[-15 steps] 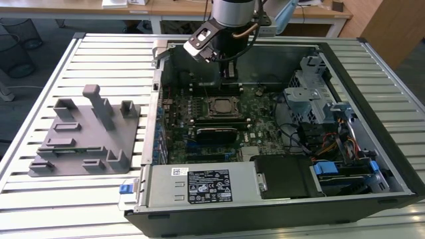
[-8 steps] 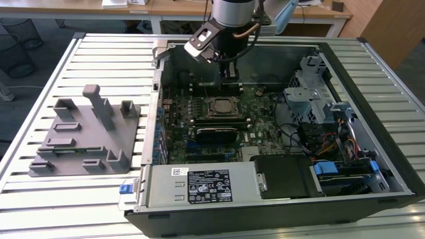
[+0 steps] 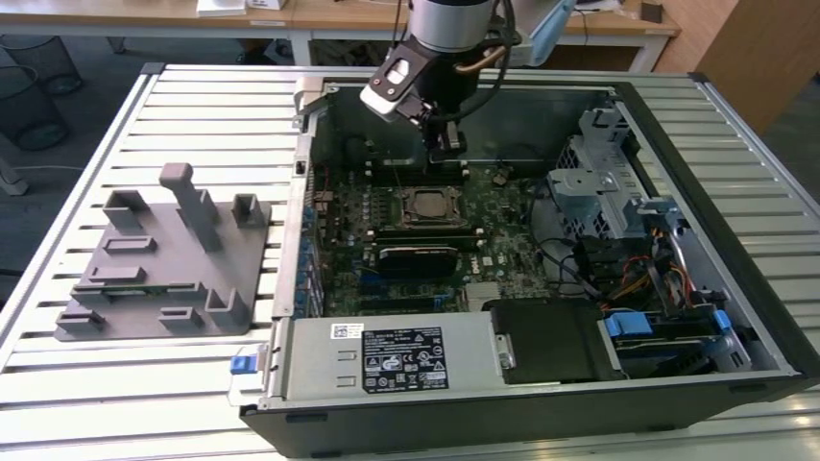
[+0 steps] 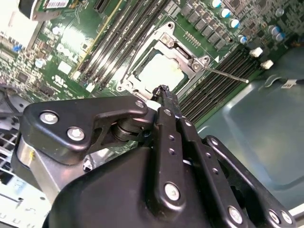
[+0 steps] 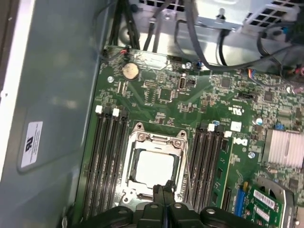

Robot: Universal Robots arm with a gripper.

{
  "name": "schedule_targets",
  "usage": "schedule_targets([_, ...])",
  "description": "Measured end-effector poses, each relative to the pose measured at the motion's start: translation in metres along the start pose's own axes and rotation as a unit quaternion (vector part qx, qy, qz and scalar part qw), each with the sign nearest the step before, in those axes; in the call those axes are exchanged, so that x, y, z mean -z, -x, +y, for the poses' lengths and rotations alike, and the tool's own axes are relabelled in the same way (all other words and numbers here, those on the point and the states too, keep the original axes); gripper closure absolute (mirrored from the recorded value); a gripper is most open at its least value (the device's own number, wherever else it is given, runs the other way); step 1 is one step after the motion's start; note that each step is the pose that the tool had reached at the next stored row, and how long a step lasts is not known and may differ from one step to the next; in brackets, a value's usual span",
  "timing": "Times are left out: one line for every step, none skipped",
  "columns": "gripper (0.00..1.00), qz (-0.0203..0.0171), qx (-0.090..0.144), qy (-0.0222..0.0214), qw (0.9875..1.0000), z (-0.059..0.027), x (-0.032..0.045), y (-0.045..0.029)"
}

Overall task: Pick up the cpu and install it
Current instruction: 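Install the first cpu locking lever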

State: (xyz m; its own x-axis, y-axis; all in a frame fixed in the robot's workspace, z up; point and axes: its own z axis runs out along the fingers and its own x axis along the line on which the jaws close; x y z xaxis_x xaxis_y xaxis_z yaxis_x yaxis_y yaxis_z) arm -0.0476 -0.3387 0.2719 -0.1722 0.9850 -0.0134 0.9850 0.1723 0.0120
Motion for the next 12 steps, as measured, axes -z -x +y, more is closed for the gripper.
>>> schedule_targets([0.89, 0.0, 0.006, 0.0001, 1.0, 0.0, 0.0, 0.0])
schedule_targets([0.89, 0.0001, 0.012, 0.0001, 0.9999, 0.0, 0.0, 0.0])
schedule_targets([0.89, 0.0002, 0.017, 0.0002, 0.9999, 0.0, 0.0, 0.0])
schedule_targets([0.89, 0.0002, 0.021, 0.0003, 0.9998, 0.0, 0.0, 0.0])
schedule_targets([0.89, 0.0003, 0.025, 0.0003, 0.9997, 0.0, 0.0, 0.0001])
schedule_targets([0.89, 0.0003, 0.028, 0.0004, 0.9996, -0.0001, 0.0, 0.0002])
schedule_targets([0.89, 0.0004, 0.034, 0.0004, 0.9994, -0.0001, 0.0, 0.0002])
schedule_targets([0.89, 0.0005, 0.041, 0.0005, 0.9992, -0.0001, 0.0, 0.0002])
schedule_targets([0.89, 0.0006, 0.049, 0.0006, 0.9988, -0.0001, 0.0, 0.0002])
schedule_targets([0.89, 0.0006, 0.057, 0.0007, 0.9984, -0.0001, 0.0, 0.0002])
schedule_targets([0.89, 0.0007, 0.064, 0.0008, 0.998, -0.0001, 0.0, 0.0002])
schedule_targets([0.89, 0.0008, 0.07, 0.0009, 0.9976, -0.0003, 0.0, 0.0002])
